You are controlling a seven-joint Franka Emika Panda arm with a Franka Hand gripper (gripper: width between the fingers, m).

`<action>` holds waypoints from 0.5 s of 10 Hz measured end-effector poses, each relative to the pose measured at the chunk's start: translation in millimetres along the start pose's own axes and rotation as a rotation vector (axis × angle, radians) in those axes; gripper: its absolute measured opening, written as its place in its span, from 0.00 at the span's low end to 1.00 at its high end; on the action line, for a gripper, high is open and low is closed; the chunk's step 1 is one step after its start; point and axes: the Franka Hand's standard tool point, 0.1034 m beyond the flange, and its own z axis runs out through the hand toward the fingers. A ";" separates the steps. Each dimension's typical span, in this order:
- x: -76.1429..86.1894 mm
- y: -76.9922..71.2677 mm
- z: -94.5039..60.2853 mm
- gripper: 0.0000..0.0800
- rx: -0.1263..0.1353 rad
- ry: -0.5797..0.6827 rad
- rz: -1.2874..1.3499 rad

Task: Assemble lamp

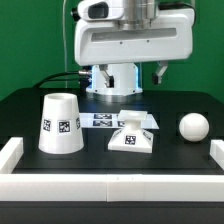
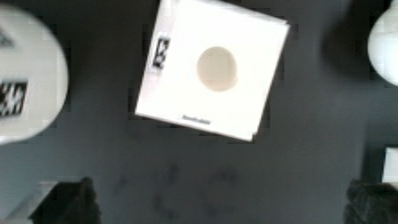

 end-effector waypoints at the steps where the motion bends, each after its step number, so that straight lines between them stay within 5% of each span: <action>1: -3.3 -1.2 5.0 0.87 -0.002 0.000 0.107; 5: -13.7 -2.4 24.5 0.87 -0.003 0.021 0.213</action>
Offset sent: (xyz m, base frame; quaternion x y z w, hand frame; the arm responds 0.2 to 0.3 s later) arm -0.0144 0.0000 -0.0174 -0.0024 0.0197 0.0663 0.9976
